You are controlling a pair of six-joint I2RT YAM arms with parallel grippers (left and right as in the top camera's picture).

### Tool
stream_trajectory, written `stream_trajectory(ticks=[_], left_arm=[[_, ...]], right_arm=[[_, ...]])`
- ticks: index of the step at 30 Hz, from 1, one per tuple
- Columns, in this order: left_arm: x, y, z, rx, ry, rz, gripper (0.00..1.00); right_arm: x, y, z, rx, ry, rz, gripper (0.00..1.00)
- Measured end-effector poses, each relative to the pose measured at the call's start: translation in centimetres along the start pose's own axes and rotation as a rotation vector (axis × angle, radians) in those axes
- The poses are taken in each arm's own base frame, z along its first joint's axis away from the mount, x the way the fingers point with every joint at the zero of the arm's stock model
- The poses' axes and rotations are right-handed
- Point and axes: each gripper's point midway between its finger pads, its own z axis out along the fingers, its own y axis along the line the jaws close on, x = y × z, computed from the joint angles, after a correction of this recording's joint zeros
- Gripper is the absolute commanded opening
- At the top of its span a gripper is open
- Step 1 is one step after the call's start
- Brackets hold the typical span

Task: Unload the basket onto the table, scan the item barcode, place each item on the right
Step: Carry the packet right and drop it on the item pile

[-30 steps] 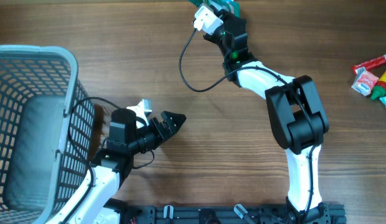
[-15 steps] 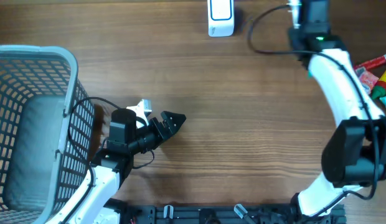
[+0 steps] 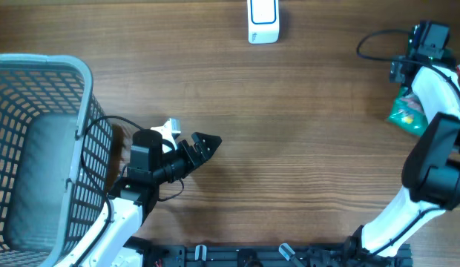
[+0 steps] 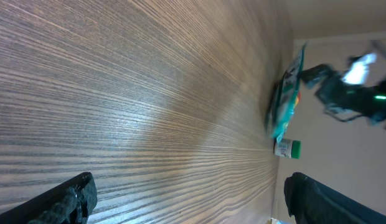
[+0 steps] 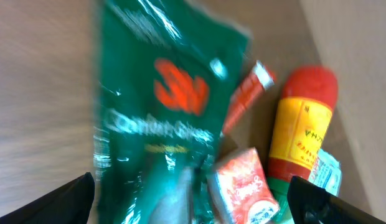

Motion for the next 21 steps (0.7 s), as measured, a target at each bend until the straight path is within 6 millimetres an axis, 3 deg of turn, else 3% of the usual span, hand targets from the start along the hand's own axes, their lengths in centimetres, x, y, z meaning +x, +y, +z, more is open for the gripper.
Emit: stream_trajectory(ticks=[1,4,6,7,9,12,13,19,21], left_arm=[[0.0,0.0,0.0,0.0,0.0,0.0,1.0],[0.0,0.0,0.0,0.0,0.0,0.0,1.0],[0.0,0.0,0.0,0.001,0.0,0.0,1.0],[0.0,0.0,0.0,0.0,0.0,0.0,1.0],[0.0,0.0,0.0,0.001,0.0,0.0,1.0],[0.0,0.0,0.0,0.0,0.0,0.0,1.0],[0.0,0.0,0.0,0.0,0.001,0.0,1.0],[0.0,0.0,0.0,0.0,0.0,0.0,1.0],[0.0,0.0,0.0,0.0,0.0,0.0,1.0]], right_arm=[[-1.1,0.3,-1.7,-0.029,-0.039,0.014,1.0],[-6.6,1.0,-14.8,-0.239,-0.295,0.066,1.0],[-7.2,0.7,-21.2,-0.362,-0.392,0.096,1.0],[-7.1,-0.1,-25.8,-0.436,-0.467,0.124,1.0],[-6.2,-1.2,-31.4,-0.531,-0.539,0.173,1.0],[-3.3,-1.9,-35.8,-0.615,-0.539,0.224,1.0],[-1.3,-1.9,-36.7,-0.644,-0.49,0.241,1.0],[6.8,-0.4,-36.9,-0.706,-0.187,0.275,1.0],[8.4,-0.1,-36.7,-0.711,-0.118,0.279,1.0]])
